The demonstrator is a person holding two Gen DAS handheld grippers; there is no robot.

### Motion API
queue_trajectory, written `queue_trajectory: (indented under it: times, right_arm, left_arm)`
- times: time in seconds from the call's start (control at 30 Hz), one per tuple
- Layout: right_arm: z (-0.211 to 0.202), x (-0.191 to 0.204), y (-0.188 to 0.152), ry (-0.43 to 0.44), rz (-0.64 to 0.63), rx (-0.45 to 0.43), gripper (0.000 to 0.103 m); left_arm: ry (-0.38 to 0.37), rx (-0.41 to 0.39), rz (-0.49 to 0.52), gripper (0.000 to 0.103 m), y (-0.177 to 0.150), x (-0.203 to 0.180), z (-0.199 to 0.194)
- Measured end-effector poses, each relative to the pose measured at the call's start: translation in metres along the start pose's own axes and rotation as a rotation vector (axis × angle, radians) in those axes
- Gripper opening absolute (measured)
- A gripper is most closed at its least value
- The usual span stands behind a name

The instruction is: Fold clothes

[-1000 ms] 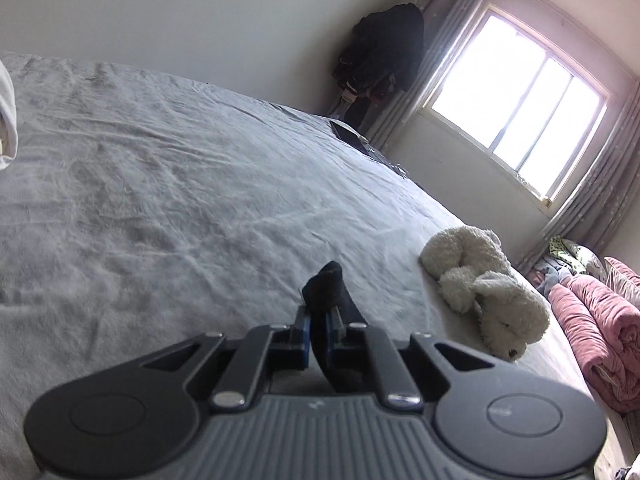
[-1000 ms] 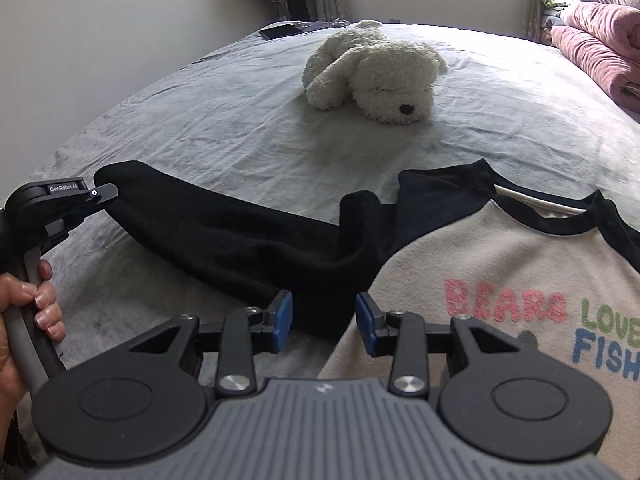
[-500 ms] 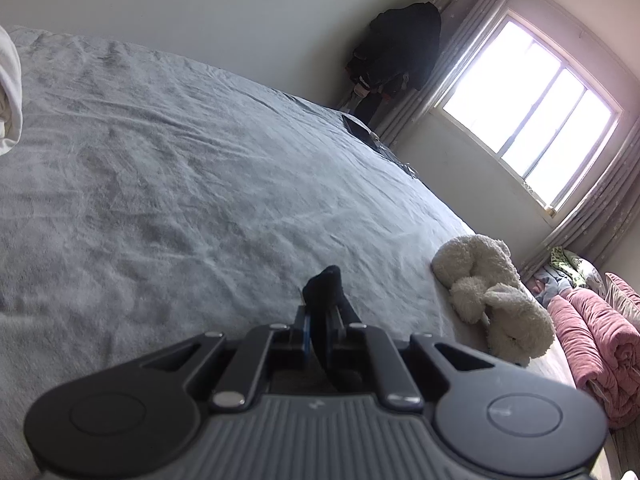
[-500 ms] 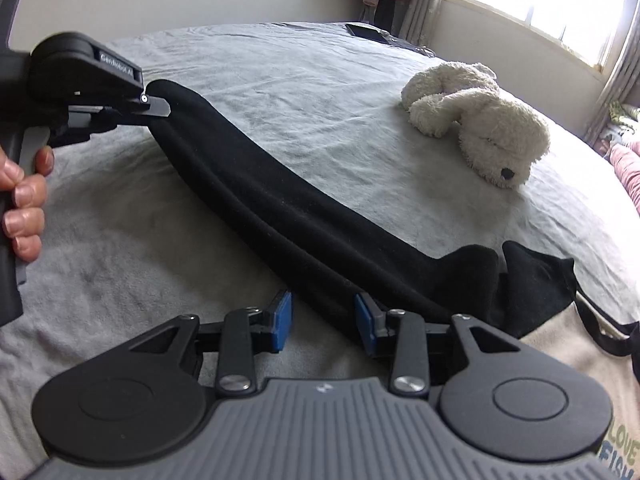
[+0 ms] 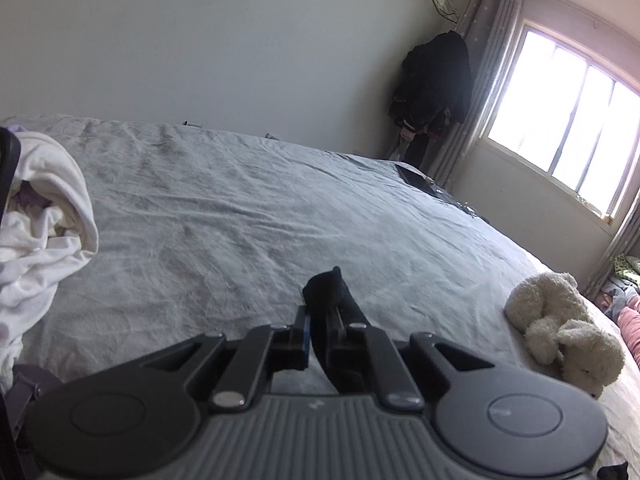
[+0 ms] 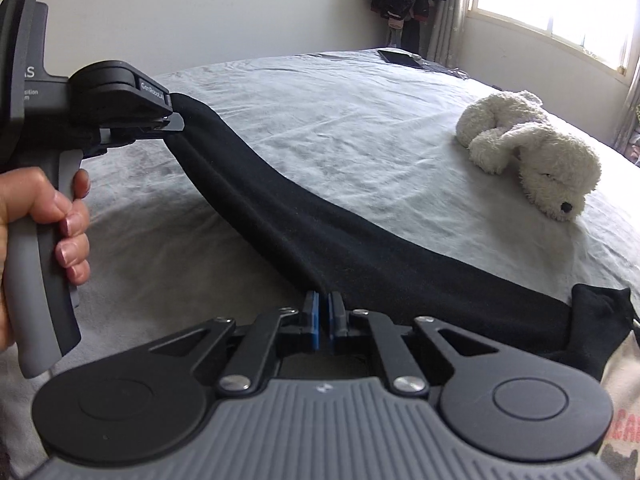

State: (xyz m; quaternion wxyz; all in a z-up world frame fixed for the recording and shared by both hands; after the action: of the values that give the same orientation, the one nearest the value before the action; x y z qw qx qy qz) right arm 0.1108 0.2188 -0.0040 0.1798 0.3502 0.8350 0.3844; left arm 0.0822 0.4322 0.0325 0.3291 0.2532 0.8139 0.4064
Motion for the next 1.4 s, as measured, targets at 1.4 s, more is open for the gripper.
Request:
queue_trajectory:
  times: [1.4]
  right_arm:
    - [-0.014, -0.096, 0.072, 0.162, 0.203, 0.19, 0.037]
  left_arm:
    - [0.075, 0.046, -0.033, 0.008, -0.003, 0.018, 0.021]
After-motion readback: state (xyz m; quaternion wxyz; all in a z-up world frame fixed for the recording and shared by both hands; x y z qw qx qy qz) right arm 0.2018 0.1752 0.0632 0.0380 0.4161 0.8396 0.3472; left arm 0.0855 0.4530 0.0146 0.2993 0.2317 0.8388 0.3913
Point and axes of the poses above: each gripper's, at about its wrist camera, not at the fingertips, and z roughly the way its jaws point, x to its left, y to its top, the point moved 5 cm from there along z, roughly the way its jaws point, and after that the axes turned 1 degree about y, right-handed, at the moved point
